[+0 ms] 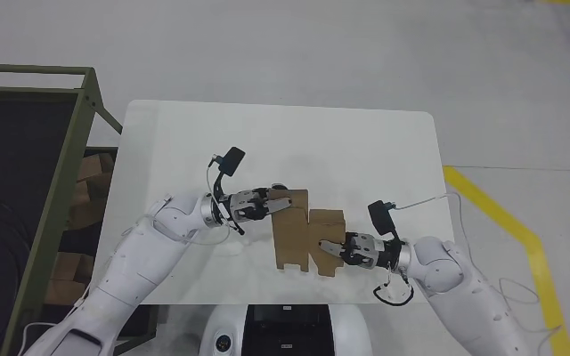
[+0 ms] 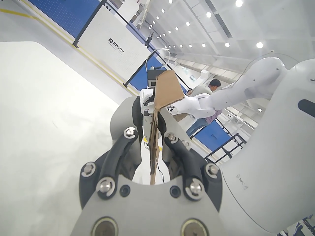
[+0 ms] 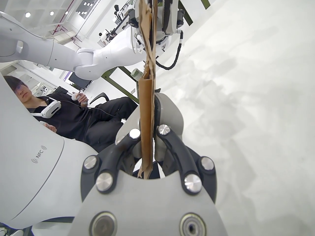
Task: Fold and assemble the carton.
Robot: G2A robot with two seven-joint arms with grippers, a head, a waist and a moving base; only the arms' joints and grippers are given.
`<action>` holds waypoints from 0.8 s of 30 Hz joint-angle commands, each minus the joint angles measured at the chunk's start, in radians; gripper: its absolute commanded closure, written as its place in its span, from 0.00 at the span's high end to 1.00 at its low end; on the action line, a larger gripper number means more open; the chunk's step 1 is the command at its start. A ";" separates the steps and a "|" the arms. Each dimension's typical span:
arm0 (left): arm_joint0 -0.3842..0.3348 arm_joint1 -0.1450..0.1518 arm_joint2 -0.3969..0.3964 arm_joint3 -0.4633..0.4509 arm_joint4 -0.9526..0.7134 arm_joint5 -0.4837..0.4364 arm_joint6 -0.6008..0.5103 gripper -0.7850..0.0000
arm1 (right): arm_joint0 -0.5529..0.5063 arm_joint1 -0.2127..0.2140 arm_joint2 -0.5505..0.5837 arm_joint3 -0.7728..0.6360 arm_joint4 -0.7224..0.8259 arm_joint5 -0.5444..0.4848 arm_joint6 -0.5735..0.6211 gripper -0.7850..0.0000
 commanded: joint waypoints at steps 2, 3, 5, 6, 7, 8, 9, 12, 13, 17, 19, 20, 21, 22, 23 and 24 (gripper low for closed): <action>-0.001 -0.003 -0.003 0.003 -0.009 0.000 -0.013 0.22 | 0.001 0.001 -0.002 0.001 -0.001 -0.001 -0.003 0.00; -0.001 -0.004 -0.004 0.004 -0.011 0.000 -0.016 0.21 | 0.002 0.002 -0.003 0.001 -0.001 -0.001 -0.004 0.00; -0.001 -0.006 -0.007 0.004 -0.015 0.000 -0.019 0.19 | 0.003 0.003 -0.005 0.001 -0.002 -0.001 -0.003 0.00; -0.001 -0.007 -0.009 0.004 -0.016 0.000 -0.021 0.17 | 0.003 0.003 -0.006 0.001 -0.002 -0.001 -0.003 0.00; 0.000 -0.008 -0.010 0.004 -0.016 0.000 -0.022 0.15 | 0.004 0.004 -0.007 0.001 -0.001 0.000 -0.004 0.00; 0.000 -0.009 -0.011 0.005 -0.017 0.000 -0.024 0.12 | 0.004 0.004 -0.008 0.001 -0.001 -0.002 -0.005 0.00; 0.000 -0.011 -0.013 0.005 -0.017 0.000 -0.026 0.09 | 0.005 0.005 -0.009 0.001 0.000 -0.002 -0.005 0.00; 0.001 -0.014 -0.016 0.005 -0.018 0.000 -0.036 0.00 | 0.006 0.006 -0.011 0.003 0.001 -0.002 -0.009 0.00; 0.002 -0.015 -0.016 0.006 -0.018 0.000 -0.041 0.00 | 0.006 0.007 -0.012 0.003 0.001 -0.002 -0.010 0.00; 0.003 -0.018 -0.021 0.008 -0.025 0.000 -0.056 0.00 | 0.006 0.009 -0.013 0.001 -0.003 0.000 -0.014 0.00; 0.005 -0.019 -0.024 0.005 -0.030 0.000 -0.063 0.00 | 0.005 0.010 -0.014 -0.001 -0.006 0.000 -0.016 0.00; 0.006 -0.020 -0.026 0.003 -0.034 0.000 -0.066 0.00 | 0.005 0.010 -0.014 -0.001 -0.008 0.002 -0.017 0.00; 0.007 -0.021 -0.028 0.001 -0.037 0.000 -0.069 0.00 | 0.004 0.011 -0.014 -0.002 -0.009 0.004 -0.018 0.00; 0.009 -0.022 -0.031 -0.001 -0.040 0.000 -0.072 0.00 | 0.005 0.011 -0.015 -0.002 -0.011 0.009 -0.017 0.26; 0.011 -0.023 -0.034 -0.003 -0.043 0.000 -0.074 0.00 | 0.005 0.012 -0.015 -0.004 -0.013 0.012 -0.017 0.69; 0.012 -0.023 -0.037 -0.004 -0.044 0.000 -0.075 0.00 | 0.005 0.012 -0.015 -0.004 -0.014 0.017 -0.018 1.00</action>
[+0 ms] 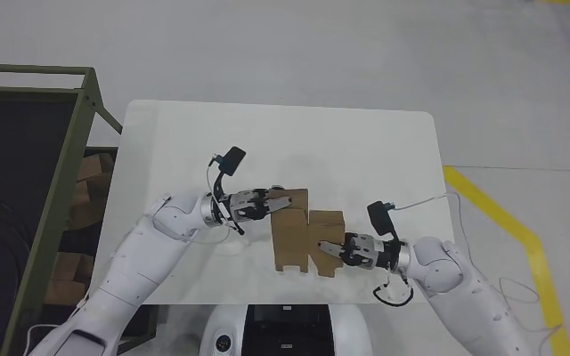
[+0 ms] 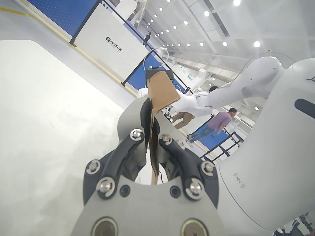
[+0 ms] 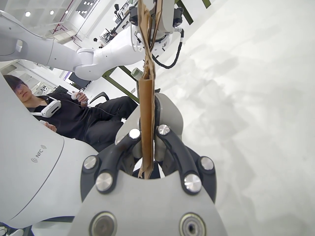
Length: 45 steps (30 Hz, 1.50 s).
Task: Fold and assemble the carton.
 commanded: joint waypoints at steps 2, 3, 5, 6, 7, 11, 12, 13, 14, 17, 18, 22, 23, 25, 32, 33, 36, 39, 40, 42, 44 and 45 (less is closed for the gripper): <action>0.005 -0.003 -0.008 -0.003 -0.004 0.000 -0.006 0.00 | 0.000 0.002 0.002 -0.004 -0.008 0.011 -0.002 1.00; 0.006 -0.004 -0.011 -0.004 -0.004 0.000 -0.007 0.00 | -0.001 0.002 0.006 -0.005 -0.015 0.016 -0.005 1.00; 0.010 -0.007 -0.017 -0.006 -0.004 0.000 -0.008 0.00 | -0.008 0.005 0.018 -0.014 -0.036 0.015 -0.019 1.00; 0.011 -0.008 -0.021 -0.006 -0.001 0.000 -0.008 0.00 | -0.014 0.006 0.027 -0.019 -0.049 0.014 -0.032 1.00; 0.013 -0.009 -0.026 -0.006 0.005 0.000 -0.005 0.00 | -0.023 0.007 0.040 -0.025 -0.064 0.014 -0.051 1.00; 0.025 -0.013 -0.039 -0.023 0.033 0.000 0.015 0.00 | -0.080 0.012 0.104 -0.066 -0.165 0.003 -0.143 1.00; 0.029 -0.014 -0.042 -0.029 0.040 0.000 0.022 0.00 | -0.099 0.013 0.122 -0.080 -0.196 0.006 -0.170 1.00; 0.033 -0.015 -0.046 -0.035 0.050 0.000 0.028 0.00 | -0.119 0.014 0.140 -0.097 -0.229 0.002 -0.197 1.00; 0.038 -0.016 -0.049 -0.042 0.058 0.000 0.034 0.00 | -0.140 0.016 0.157 -0.110 -0.258 -0.004 -0.221 1.00; 0.050 -0.018 -0.056 -0.058 0.079 0.000 0.052 0.00 | -0.147 0.016 0.163 -0.114 -0.267 -0.005 -0.230 1.00; 0.053 -0.019 -0.058 -0.061 0.085 0.000 0.056 0.00 | -0.147 0.016 0.163 -0.114 -0.267 -0.005 -0.230 1.00; 0.056 -0.019 -0.060 -0.061 0.090 0.000 0.060 0.00 | -0.147 0.016 0.163 -0.114 -0.267 -0.005 -0.230 1.00; 0.056 -0.019 -0.060 -0.061 0.090 0.000 0.060 0.00 | -0.147 0.016 0.162 -0.115 -0.268 0.000 -0.230 1.00; 0.056 -0.019 -0.060 -0.061 0.090 0.000 0.060 0.00 | -0.147 0.015 0.158 -0.125 -0.278 0.015 -0.232 1.00; 0.066 -0.021 -0.061 -0.082 0.113 0.030 0.103 0.00 | -0.129 0.013 0.132 -0.147 -0.350 0.004 -0.222 1.00; 0.068 -0.021 -0.060 -0.083 0.121 0.033 0.111 0.00 | -0.128 0.012 0.125 -0.155 -0.365 0.004 -0.225 1.00; 0.069 -0.023 -0.054 -0.085 0.135 0.043 0.131 0.00 | -0.131 0.007 0.113 -0.177 -0.406 0.020 -0.257 1.00; 0.069 -0.025 -0.046 -0.087 0.143 0.052 0.147 0.00 | -0.142 0.004 0.110 -0.201 -0.455 0.039 -0.298 1.00; 0.068 -0.026 -0.043 -0.088 0.146 0.054 0.151 0.00 | -0.148 0.003 0.111 -0.209 -0.475 0.056 -0.309 1.00; 0.067 -0.027 -0.036 -0.088 0.148 0.059 0.162 0.00 | -0.162 0.000 0.103 -0.237 -0.522 0.095 -0.323 1.00; 0.065 -0.028 -0.031 -0.087 0.151 0.062 0.171 0.00 | -0.175 -0.002 0.093 -0.263 -0.562 0.124 -0.335 1.00; 0.064 -0.029 -0.029 -0.086 0.151 0.064 0.177 0.00 | -0.179 -0.003 0.088 -0.273 -0.580 0.133 -0.339 1.00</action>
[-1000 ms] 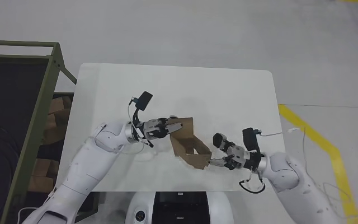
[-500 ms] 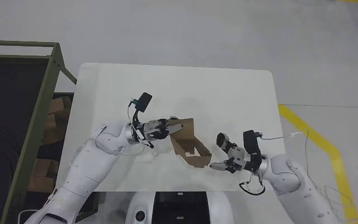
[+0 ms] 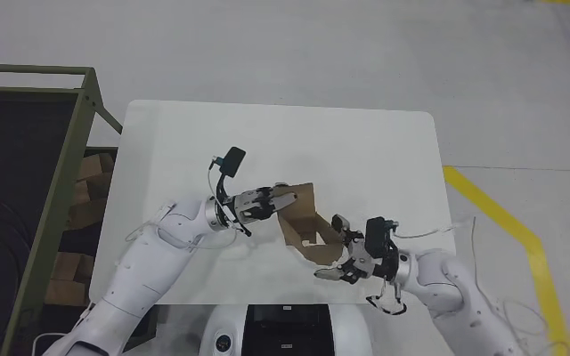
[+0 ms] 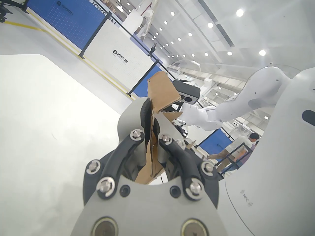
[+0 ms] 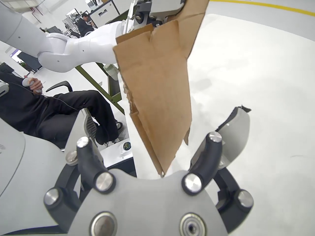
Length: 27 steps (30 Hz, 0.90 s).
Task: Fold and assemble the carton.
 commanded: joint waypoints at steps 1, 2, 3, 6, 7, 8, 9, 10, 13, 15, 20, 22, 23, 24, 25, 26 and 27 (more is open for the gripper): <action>-0.002 -0.001 0.005 0.002 0.002 0.004 0.012 0.00 | -0.008 -0.002 -0.010 -0.021 -0.036 0.024 -0.009 1.00; -0.003 -0.002 0.007 0.003 0.004 0.005 0.015 0.00 | -0.012 -0.003 -0.015 -0.028 -0.050 0.037 -0.014 1.00; -0.004 -0.003 0.009 0.004 0.004 0.006 0.020 0.00 | -0.015 -0.004 -0.020 -0.035 -0.064 0.048 -0.018 1.00; -0.006 -0.004 0.015 0.008 0.004 0.010 0.028 0.00 | -0.022 -0.006 -0.038 -0.056 -0.101 0.076 -0.027 1.00; -0.008 -0.005 0.017 0.009 0.004 0.010 0.030 0.00 | -0.022 -0.007 -0.043 -0.061 -0.110 0.082 -0.029 1.00; -0.009 -0.005 0.020 0.010 0.004 0.010 0.031 0.00 | -0.023 -0.008 -0.048 -0.066 -0.118 0.086 -0.031 1.00; -0.011 -0.005 0.022 0.012 0.003 0.011 0.032 0.00 | -0.023 -0.008 -0.052 -0.069 -0.125 0.090 -0.032 1.00; -0.012 -0.006 0.024 0.013 0.004 0.012 0.033 0.00 | -0.023 -0.009 -0.056 -0.074 -0.133 0.095 -0.033 1.00; -0.015 -0.007 0.030 0.016 0.004 0.014 0.039 0.00 | -0.025 -0.011 -0.070 -0.088 -0.159 0.111 -0.034 1.00; -0.018 -0.008 0.033 0.018 0.004 0.014 0.041 0.00 | -0.026 -0.012 -0.078 -0.096 -0.173 0.121 -0.035 1.00; -0.022 -0.009 0.038 0.024 0.003 0.010 0.043 0.00 | -0.027 -0.014 -0.092 -0.106 -0.199 0.149 -0.042 1.00; -0.022 -0.008 0.038 0.025 0.001 0.008 0.045 0.00 | -0.026 -0.015 -0.095 -0.105 -0.198 0.158 -0.047 1.00; -0.022 -0.008 0.037 0.026 0.000 0.006 0.046 0.00 | -0.025 -0.015 -0.095 -0.104 -0.198 0.162 -0.051 1.00; -0.022 -0.008 0.035 0.026 0.000 0.005 0.047 0.00 | -0.025 -0.015 -0.095 -0.102 -0.198 0.164 -0.053 1.00; -0.022 -0.007 0.034 0.026 -0.002 0.002 0.048 0.00 | -0.025 -0.016 -0.094 -0.100 -0.195 0.165 -0.057 1.00; -0.021 -0.007 0.033 0.026 -0.005 0.000 0.049 0.00 | -0.025 -0.016 -0.092 -0.098 -0.192 0.166 -0.061 1.00; -0.020 -0.007 0.030 0.026 -0.010 -0.003 0.052 0.00 | -0.025 -0.015 -0.089 -0.096 -0.191 0.167 -0.065 1.00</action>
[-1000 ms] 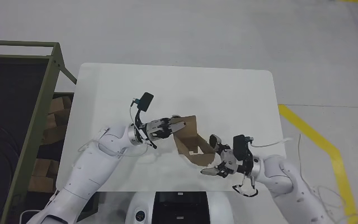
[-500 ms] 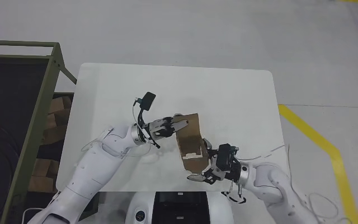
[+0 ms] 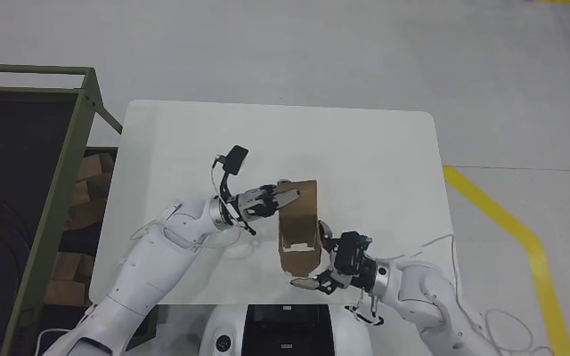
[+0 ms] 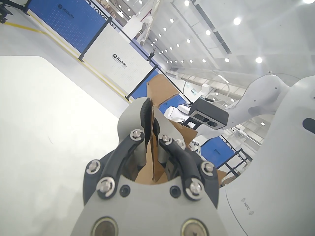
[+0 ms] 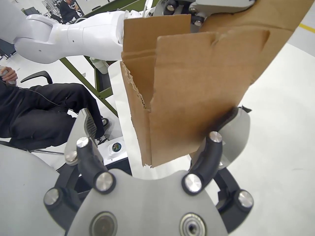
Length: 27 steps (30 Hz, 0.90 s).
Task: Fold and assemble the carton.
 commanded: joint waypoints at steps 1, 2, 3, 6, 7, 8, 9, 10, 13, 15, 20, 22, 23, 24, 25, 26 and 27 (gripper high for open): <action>0.001 0.001 -0.005 0.002 -0.010 -0.006 0.004 0.00 | -0.002 0.001 0.008 0.005 0.006 0.004 -0.012 1.00; 0.002 0.002 -0.008 0.003 -0.018 -0.010 0.008 0.00 | -0.004 0.001 0.013 0.007 0.011 0.004 -0.021 1.00; 0.004 0.002 -0.008 0.004 -0.035 -0.016 0.010 0.00 | -0.007 0.002 0.020 0.011 0.021 -0.002 -0.034 1.00; 0.004 0.006 -0.009 0.015 -0.118 -0.037 -0.005 0.00 | -0.012 0.006 0.051 0.040 0.077 -0.075 -0.088 1.00; 0.001 0.007 -0.013 0.021 -0.137 -0.041 -0.013 0.00 | -0.013 0.008 0.064 0.054 0.102 -0.105 -0.108 1.00; 0.000 0.009 -0.016 0.025 -0.154 -0.044 -0.019 0.00 | -0.012 0.010 0.077 0.068 0.124 -0.138 -0.125 1.00; -0.001 0.010 -0.019 0.029 -0.168 -0.046 -0.024 0.00 | -0.014 0.012 0.088 0.083 0.150 -0.171 -0.143 1.00; -0.003 0.012 -0.023 0.033 -0.179 -0.048 -0.029 0.00 | -0.013 0.014 0.100 0.098 0.168 -0.202 -0.156 1.00; -0.002 0.014 -0.029 0.039 -0.216 -0.055 -0.031 0.00 | -0.017 0.019 0.130 0.133 0.204 -0.266 -0.185 1.00; -0.001 0.014 -0.031 0.043 -0.243 -0.061 -0.029 0.00 | -0.020 0.021 0.144 0.155 0.226 -0.304 -0.199 1.00; -0.002 0.013 -0.039 0.049 -0.309 -0.062 -0.010 0.00 | -0.001 0.028 0.133 0.190 0.285 -0.327 -0.199 1.00; 0.000 0.010 -0.040 0.052 -0.319 -0.062 0.002 0.00 | 0.018 0.033 0.116 0.198 0.316 -0.327 -0.194 1.00; -0.001 0.008 -0.040 0.053 -0.318 -0.062 0.005 0.00 | 0.028 0.036 0.108 0.205 0.328 -0.327 -0.189 1.00; -0.002 0.007 -0.040 0.055 -0.317 -0.062 0.006 0.00 | 0.037 0.040 0.103 0.213 0.341 -0.327 -0.187 1.00; -0.002 0.006 -0.038 0.059 -0.313 -0.062 0.004 0.00 | 0.041 0.042 0.101 0.219 0.352 -0.327 -0.189 1.00; -0.004 0.006 -0.036 0.061 -0.306 -0.062 -0.003 0.00 | 0.041 0.042 0.101 0.219 0.352 -0.327 -0.189 1.00; -0.004 0.006 -0.036 0.061 -0.306 -0.062 -0.003 0.00 | 0.041 0.042 0.101 0.219 0.352 -0.327 -0.189 1.00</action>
